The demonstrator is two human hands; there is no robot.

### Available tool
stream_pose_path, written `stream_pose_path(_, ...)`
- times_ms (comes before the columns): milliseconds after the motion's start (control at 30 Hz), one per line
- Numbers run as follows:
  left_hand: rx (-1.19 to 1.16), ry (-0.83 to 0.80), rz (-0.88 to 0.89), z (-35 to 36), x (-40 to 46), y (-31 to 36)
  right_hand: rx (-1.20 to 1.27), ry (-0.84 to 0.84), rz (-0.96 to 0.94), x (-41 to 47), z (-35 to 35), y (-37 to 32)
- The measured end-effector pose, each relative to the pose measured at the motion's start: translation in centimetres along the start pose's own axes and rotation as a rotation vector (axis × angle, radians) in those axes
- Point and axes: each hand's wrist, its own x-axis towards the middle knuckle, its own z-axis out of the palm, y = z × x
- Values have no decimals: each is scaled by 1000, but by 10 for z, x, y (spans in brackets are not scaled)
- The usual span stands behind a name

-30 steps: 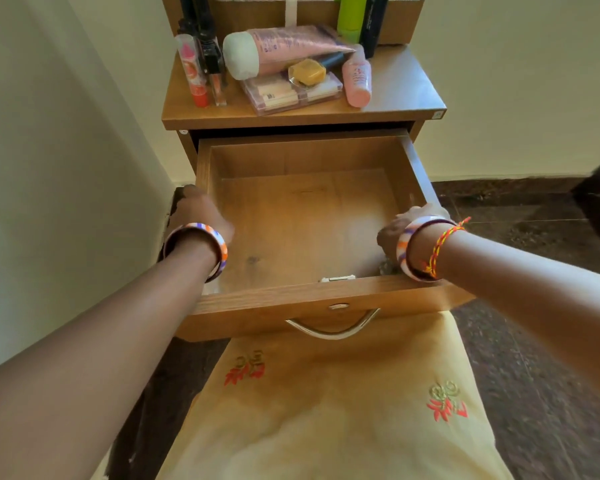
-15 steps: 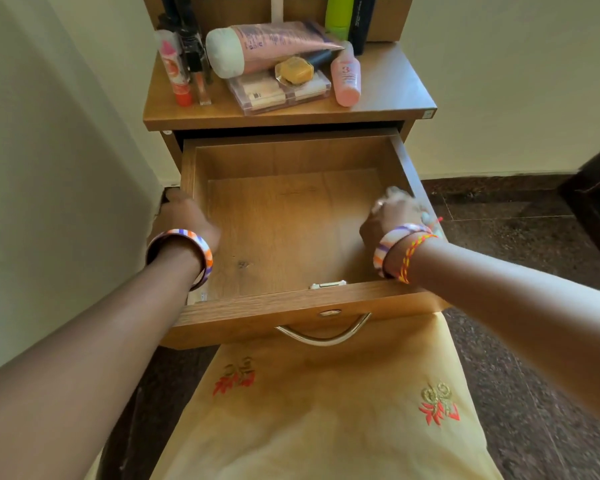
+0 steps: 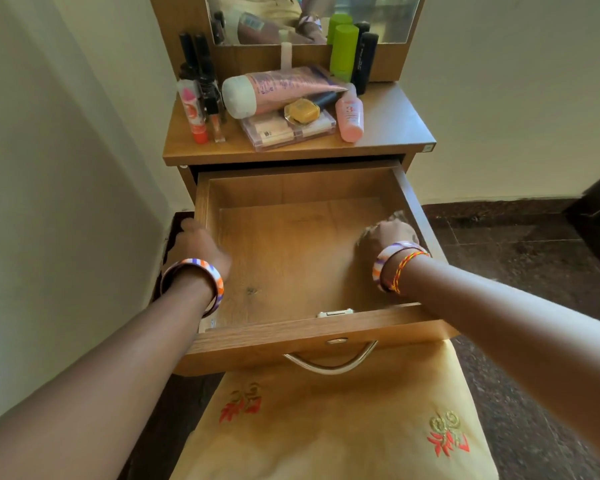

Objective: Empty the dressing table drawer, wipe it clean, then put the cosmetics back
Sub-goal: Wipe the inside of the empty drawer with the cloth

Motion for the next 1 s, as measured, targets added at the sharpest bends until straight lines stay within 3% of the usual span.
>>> stream_pose_path(200,-35,0,-16,0,3,-1,154,-44,-130,1,-1,10)
stream_pose_path(333,-65,7,-27,-1,2,3,322,11,-164,19,-7,0)
stream_pose_path(400,-99,10,-38,-2,2,3,588,18,-278,11,-20,-14)
stream_pose_path(500,-130,-3,-43,-3,2,2,1207,-36,-429,-1,-34,-26)
stream_pose_path(767,-126,5,-37,-3,0,1,2018,76,-170,7,-11,-9)
stream_pose_path(867,-107,2,-36,-4,-1,1,1909,18,-151,10,-6,3)
stream_pose_path(1000,-104,7,-47,-5,-2,2,1114,292,208,7,-9,-1)
